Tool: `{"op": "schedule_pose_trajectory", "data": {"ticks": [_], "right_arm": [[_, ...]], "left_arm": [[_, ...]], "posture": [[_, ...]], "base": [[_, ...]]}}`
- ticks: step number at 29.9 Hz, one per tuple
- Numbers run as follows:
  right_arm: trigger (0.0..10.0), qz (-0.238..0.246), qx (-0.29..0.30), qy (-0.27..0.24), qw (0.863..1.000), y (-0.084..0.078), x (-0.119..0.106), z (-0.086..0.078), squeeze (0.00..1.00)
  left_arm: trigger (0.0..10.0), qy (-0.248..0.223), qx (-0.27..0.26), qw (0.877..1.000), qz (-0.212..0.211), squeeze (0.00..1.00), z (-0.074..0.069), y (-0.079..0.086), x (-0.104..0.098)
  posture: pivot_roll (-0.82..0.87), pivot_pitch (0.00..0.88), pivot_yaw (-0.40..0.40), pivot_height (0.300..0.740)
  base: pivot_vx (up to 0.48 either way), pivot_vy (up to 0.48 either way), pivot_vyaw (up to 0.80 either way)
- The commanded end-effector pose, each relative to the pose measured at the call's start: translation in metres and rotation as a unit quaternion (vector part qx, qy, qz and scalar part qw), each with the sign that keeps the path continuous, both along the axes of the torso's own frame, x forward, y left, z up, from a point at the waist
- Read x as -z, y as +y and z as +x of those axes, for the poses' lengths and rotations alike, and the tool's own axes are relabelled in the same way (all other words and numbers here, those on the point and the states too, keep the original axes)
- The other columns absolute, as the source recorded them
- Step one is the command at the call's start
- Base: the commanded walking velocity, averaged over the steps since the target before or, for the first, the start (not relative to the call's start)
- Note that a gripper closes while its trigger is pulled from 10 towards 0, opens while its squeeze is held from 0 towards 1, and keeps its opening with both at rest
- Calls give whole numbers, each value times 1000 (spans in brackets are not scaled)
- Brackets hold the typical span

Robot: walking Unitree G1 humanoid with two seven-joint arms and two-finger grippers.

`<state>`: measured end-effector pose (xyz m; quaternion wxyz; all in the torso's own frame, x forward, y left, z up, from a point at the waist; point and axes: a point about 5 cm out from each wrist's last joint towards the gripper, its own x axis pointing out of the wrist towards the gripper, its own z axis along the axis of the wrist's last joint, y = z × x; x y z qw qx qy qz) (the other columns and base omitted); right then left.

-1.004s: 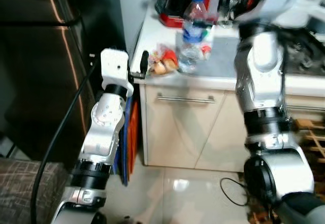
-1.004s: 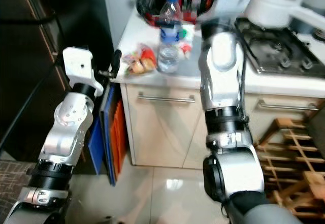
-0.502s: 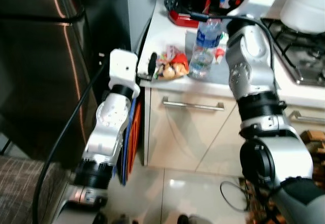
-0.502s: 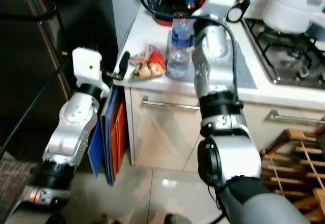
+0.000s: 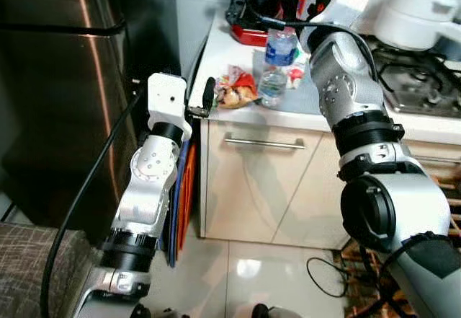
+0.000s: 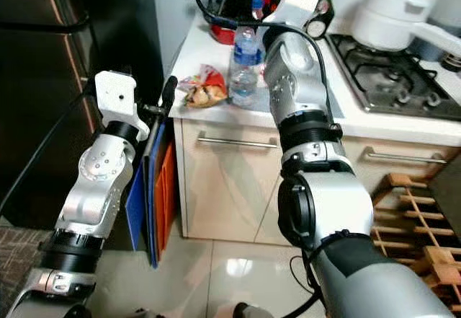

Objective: Restocking fridge

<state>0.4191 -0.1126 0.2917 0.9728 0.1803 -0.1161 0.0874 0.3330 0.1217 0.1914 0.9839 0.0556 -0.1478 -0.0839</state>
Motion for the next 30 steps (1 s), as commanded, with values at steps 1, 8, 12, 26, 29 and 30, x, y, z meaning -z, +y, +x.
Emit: {"op": "schedule_pose_trajectory", "data": {"ticks": [1, 8, 12, 26, 29, 30], "right_arm": [[10000, 4, 3, 10, 1000, -3, -3, 2, 0], [10000, 0, -8, 65, 998, 0, 14, 7, 0], [10000, -22, -1, 33, 999, 4, 8, 5, 0], [10000, -198, 123, -162, 959, -25, 75, -93, 0], [10000, -223, 139, -110, 959, -45, 116, -133, 0], [10000, -226, 143, -97, 959, -48, 125, -142, 0]], "left_arm": [[10000, -4, 7, 1000, 4, 0, -2, -2, -2], [10000, 3, 0, 1000, -2, 0, -6, 0, 0], [10000, -3, -2, 1000, 4, 0, -10, 0, 1], [10000, -18, 13, 999, 24, 0, -34, 7, 6], [10000, -2, 41, 998, 50, 0, -46, 9, 13], [10000, 8, 45, 997, 61, 0, -50, 13, 18]], "posture": [[13, 0, -49, 740], [28, 0, -66, 740], [41, 0, -91, 740], [-22, 0, -51, 740], [-48, 0, -19, 740], [-56, 0, -10, 740]], "base": [[0, 0, 0], [0, 0, 0], [0, 0, 0], [0, 0, 0], [0, 0, 0], [0, 0, 0]]}}
